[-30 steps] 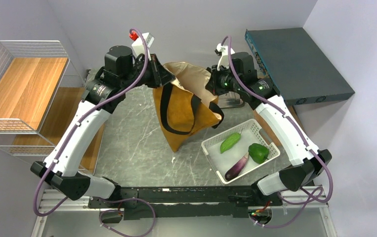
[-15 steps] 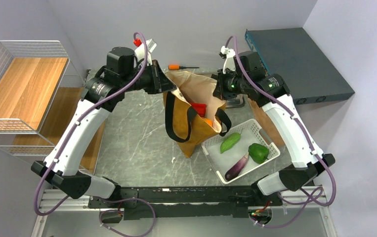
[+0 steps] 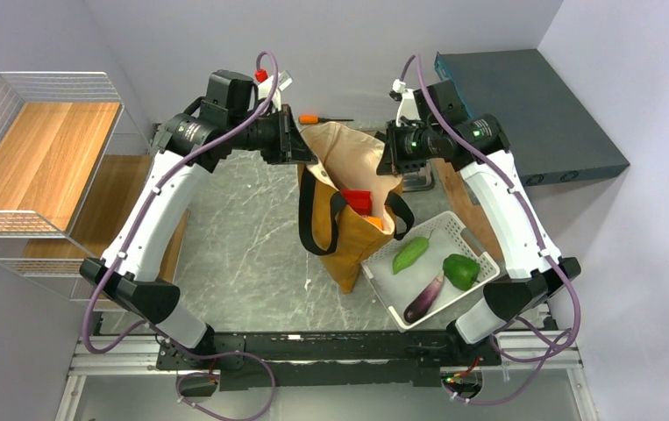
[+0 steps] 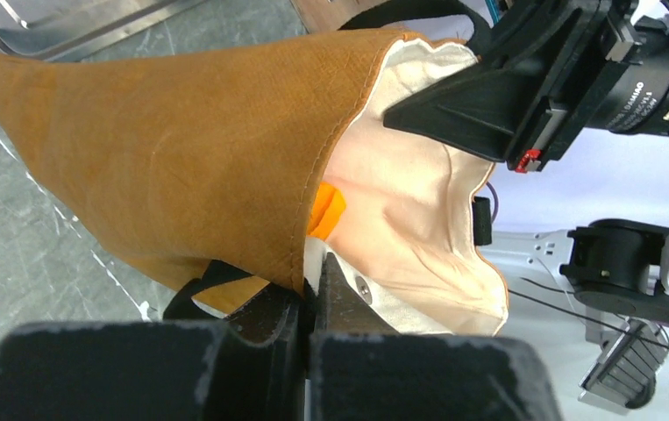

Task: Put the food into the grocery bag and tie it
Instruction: Adjust the grocery bag at the center of the board.

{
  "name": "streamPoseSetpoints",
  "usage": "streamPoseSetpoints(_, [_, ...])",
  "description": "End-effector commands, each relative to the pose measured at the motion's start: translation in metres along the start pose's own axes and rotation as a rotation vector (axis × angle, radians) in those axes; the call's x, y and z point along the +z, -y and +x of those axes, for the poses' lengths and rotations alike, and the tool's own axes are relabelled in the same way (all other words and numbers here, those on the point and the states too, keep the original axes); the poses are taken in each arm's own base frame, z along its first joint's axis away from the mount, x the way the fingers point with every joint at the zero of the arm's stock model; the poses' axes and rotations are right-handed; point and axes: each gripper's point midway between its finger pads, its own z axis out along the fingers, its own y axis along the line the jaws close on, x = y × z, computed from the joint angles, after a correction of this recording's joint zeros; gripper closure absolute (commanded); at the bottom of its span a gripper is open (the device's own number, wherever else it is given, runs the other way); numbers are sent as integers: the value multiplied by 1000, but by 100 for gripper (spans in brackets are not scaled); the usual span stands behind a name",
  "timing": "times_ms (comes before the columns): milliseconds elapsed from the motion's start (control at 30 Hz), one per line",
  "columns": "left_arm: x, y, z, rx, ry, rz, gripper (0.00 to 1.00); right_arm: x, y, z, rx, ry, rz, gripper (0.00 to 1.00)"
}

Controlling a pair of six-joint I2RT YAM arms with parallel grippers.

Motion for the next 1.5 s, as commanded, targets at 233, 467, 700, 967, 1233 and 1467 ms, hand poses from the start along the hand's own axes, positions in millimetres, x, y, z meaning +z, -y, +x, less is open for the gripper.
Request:
streamPoseSetpoints(233, [-12,16,0,98,32,88,86,1,9,42,85,-142,28,100])
streamPoseSetpoints(467, [-1,17,-12,75,75,117,31,3,6,30,85,-114,15,100])
streamPoseSetpoints(700, [-21,15,-20,106,141,36,1,1,4,19,72,-82,10,100])
streamPoseSetpoints(967, [-86,-26,-20,20,340,-213,1,2,4,20,80,-73,6,100])
streamPoseSetpoints(1233, [-76,-72,37,-154,294,-267,8,2,8,21,94,-65,14,100])
streamPoseSetpoints(1467, [-61,-93,67,-210,318,-195,11,-9,10,11,83,-23,30,96])
